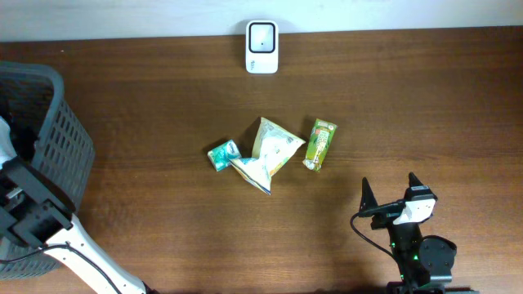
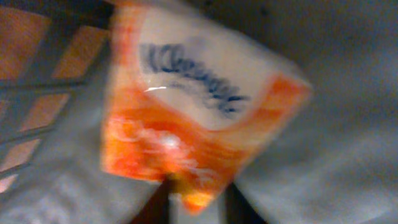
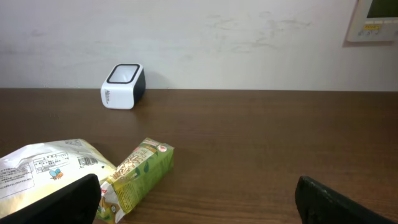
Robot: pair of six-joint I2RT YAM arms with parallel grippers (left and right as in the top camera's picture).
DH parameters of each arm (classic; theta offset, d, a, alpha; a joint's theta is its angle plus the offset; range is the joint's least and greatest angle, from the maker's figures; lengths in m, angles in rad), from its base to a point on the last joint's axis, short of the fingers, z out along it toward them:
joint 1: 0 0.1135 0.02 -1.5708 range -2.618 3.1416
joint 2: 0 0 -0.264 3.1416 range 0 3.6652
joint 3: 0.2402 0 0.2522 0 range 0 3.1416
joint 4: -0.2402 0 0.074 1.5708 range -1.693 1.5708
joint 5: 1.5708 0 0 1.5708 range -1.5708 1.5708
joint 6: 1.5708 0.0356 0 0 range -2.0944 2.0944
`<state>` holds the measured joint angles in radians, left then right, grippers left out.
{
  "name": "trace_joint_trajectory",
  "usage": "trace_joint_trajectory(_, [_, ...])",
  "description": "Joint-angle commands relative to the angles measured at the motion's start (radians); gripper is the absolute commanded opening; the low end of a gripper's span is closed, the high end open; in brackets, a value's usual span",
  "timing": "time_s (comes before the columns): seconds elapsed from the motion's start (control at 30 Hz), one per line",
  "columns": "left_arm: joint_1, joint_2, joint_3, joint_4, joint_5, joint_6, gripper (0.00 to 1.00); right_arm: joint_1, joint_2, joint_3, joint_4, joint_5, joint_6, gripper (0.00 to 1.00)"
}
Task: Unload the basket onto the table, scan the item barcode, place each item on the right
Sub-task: 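Place the orange tissue pack beside the green one with the left gripper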
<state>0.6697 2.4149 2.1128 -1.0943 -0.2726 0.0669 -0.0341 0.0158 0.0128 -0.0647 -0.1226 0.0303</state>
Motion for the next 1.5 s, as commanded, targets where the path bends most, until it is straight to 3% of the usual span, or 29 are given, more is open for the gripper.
trace_joint_trajectory(0.0, [0.002, 0.039, -0.003, -0.024, 0.032, 0.010, 0.05, -0.006, -0.007, -0.007, -0.003, -0.005, 0.007, 0.99])
trace_joint_trajectory(0.03, [0.002, 0.037, -0.003, -0.050, 0.032, 0.009, 0.00, -0.006, -0.007, -0.007, -0.003, -0.005, 0.007, 0.99])
trace_joint_trajectory(0.17, [0.001, -0.066, 0.004, -0.116, 0.089, -0.066, 0.00, -0.006, -0.007, -0.007, -0.003, -0.005, 0.007, 0.99])
trace_joint_trajectory(0.3, [0.001, -0.430, 0.004, -0.114, 0.208, -0.131, 0.00, -0.006, -0.007, -0.007, -0.003, -0.005, 0.007, 0.99])
trace_joint_trajectory(0.37, [-0.008, -0.614, 0.004, -0.112, 0.394, -0.134, 0.00, -0.006, -0.007, -0.007, -0.003, -0.005, 0.007, 0.99])
trace_joint_trajectory(0.43, [-0.093, -0.697, 0.003, -0.166, 0.497, -0.134, 0.00, -0.006, -0.007, -0.007, -0.003, -0.005, 0.007, 0.99])
trace_joint_trajectory(0.5, [-0.312, -0.702, -0.024, -0.243, 0.492, -0.122, 0.00, -0.006, -0.007, -0.007, -0.003, -0.005, 0.007, 0.99])
trace_joint_trajectory(0.57, [-0.574, -0.702, -0.217, -0.204, 0.431, -0.123, 0.00, -0.006, -0.007, -0.007, -0.003, -0.005, 0.007, 0.99])
trace_joint_trajectory(0.67, [-0.779, -0.698, -0.568, 0.006, 0.417, -0.180, 0.00, -0.006, -0.007, -0.007, -0.003, -0.005, 0.007, 0.99])
trace_joint_trajectory(0.73, [-0.851, -0.689, -0.834, 0.204, 0.414, -0.268, 0.00, -0.006, -0.007, -0.007, -0.003, -0.005, 0.007, 0.99])
trace_joint_trajectory(0.83, [-0.896, -0.676, -1.065, 0.377, 0.414, -0.305, 0.00, -0.006, -0.007, -0.007, -0.003, -0.005, 0.007, 0.99])
trace_joint_trajectory(0.93, [-0.930, -0.675, -1.138, 0.411, 0.414, -0.322, 0.00, -0.006, -0.007, -0.007, -0.003, -0.005, 0.007, 0.99])
trace_joint_trajectory(1.07, [-0.978, -0.675, -1.139, 0.525, 0.519, -0.324, 0.13, -0.006, -0.007, -0.007, -0.003, -0.005, 0.007, 0.99])
trace_joint_trajectory(1.1, [-0.997, -0.675, -1.138, 0.548, 0.520, -0.324, 0.24, -0.006, -0.007, -0.007, -0.003, -0.005, 0.007, 0.99])
trace_joint_trajectory(1.13, [-1.003, -0.675, -1.136, 0.548, 0.517, -0.324, 0.52, -0.006, -0.007, -0.007, -0.003, -0.005, 0.007, 0.99])
trace_joint_trajectory(1.17, [-1.000, -0.676, -1.136, 0.547, 0.517, -0.324, 0.72, -0.006, -0.007, -0.007, -0.003, -0.005, 0.007, 0.99])
trace_joint_trajectory(1.2, [-0.988, -0.680, -1.128, 0.542, 0.516, -0.324, 0.79, -0.006, -0.007, -0.007, -0.003, -0.005, 0.007, 0.99])
trace_joint_trajectory(1.33, [-0.872, -0.828, -0.952, 0.342, 0.432, -0.296, 0.82, -0.006, -0.007, -0.007, -0.003, -0.005, 0.007, 0.99])
trace_joint_trajectory(1.4, [-0.824, -0.933, -0.903, 0.337, 0.428, -0.278, 0.96, -0.006, -0.007, -0.007, -0.003, -0.005, 0.007, 0.99])
trace_joint_trajectory(1.47, [-0.804, -0.993, -0.903, 0.352, 0.317, -0.276, 1.00, -0.006, -0.007, -0.007, -0.003, -0.005, 0.007, 0.99])
